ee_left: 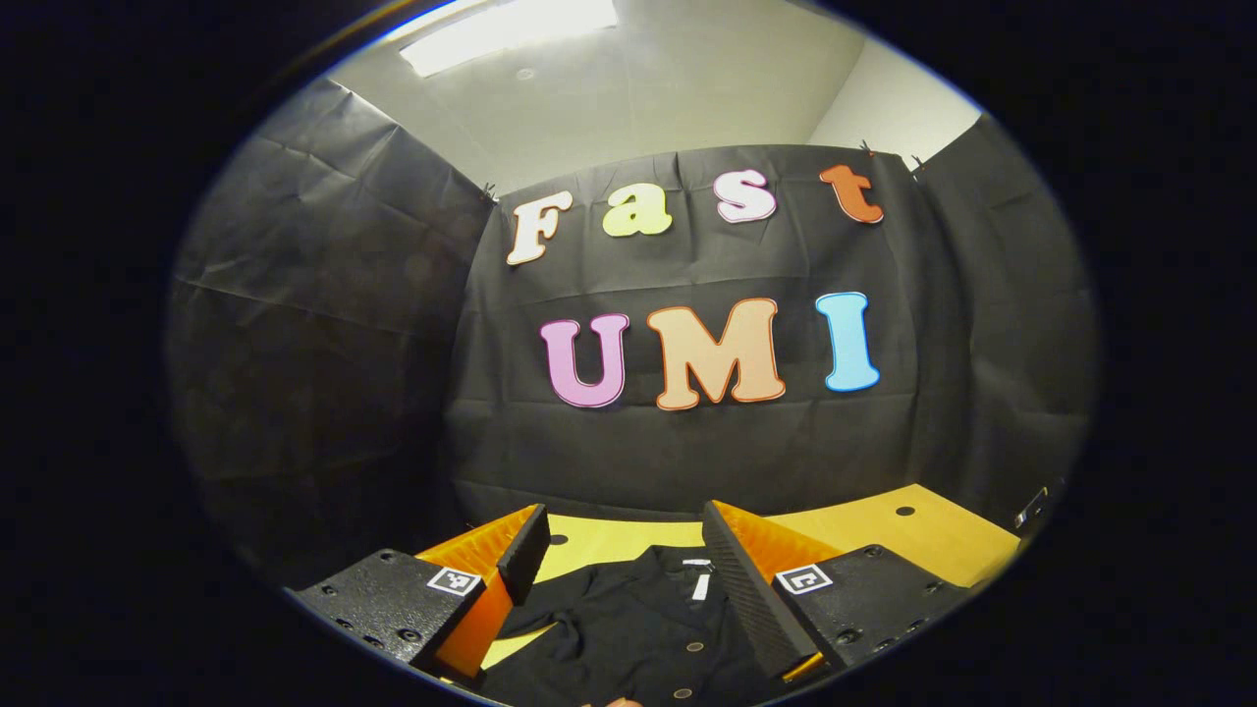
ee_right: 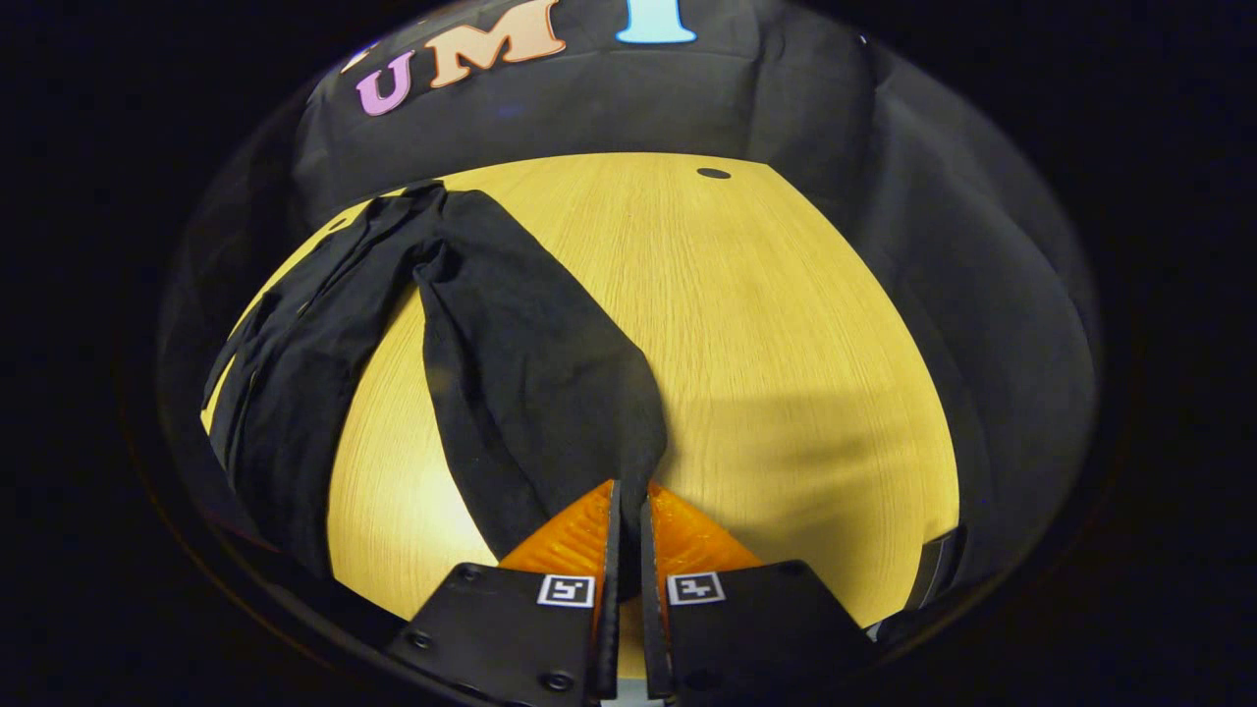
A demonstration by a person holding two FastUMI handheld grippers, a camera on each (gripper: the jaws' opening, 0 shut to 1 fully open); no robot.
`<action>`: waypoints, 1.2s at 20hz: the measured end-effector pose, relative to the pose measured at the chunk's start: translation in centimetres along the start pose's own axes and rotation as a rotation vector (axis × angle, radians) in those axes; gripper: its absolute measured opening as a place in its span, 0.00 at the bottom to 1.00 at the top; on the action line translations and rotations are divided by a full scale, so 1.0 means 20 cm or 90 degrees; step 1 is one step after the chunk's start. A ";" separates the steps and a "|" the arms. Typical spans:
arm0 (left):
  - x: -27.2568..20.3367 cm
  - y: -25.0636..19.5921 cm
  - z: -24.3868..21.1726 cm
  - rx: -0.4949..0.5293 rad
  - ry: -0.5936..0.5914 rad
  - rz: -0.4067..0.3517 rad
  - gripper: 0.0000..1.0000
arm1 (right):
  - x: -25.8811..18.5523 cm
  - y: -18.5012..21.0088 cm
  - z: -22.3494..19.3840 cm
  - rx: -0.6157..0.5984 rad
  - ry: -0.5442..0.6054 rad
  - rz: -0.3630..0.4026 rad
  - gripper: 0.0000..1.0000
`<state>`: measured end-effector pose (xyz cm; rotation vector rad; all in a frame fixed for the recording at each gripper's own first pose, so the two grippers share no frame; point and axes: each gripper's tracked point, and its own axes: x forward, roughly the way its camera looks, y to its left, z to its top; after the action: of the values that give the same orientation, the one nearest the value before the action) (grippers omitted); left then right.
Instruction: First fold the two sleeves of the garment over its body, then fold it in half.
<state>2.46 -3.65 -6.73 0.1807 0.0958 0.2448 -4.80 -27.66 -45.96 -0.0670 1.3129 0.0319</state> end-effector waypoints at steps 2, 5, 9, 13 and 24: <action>0.01 0.05 -0.01 -0.004 0.006 -0.008 0.93 | -0.04 0.03 0.02 0.051 -0.015 -0.008 0.03; 0.03 0.18 0.00 0.006 -0.004 -0.002 0.93 | -0.10 0.13 0.17 0.113 -0.089 -0.010 0.03; 0.07 0.32 0.00 0.001 -0.001 -0.005 0.93 | -0.23 0.23 0.39 0.132 -0.163 -0.018 0.03; 0.10 0.45 -0.02 0.002 -0.006 -0.006 0.93 | -0.36 0.41 0.67 0.154 -0.240 0.000 0.03; 0.12 0.96 -0.14 -0.022 0.011 0.044 0.92 | -0.61 1.20 1.22 0.044 -0.376 0.055 0.02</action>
<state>-0.06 15.81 -6.04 0.1477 0.1026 0.3164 14.19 -1.91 -28.80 0.0560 0.7255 0.0745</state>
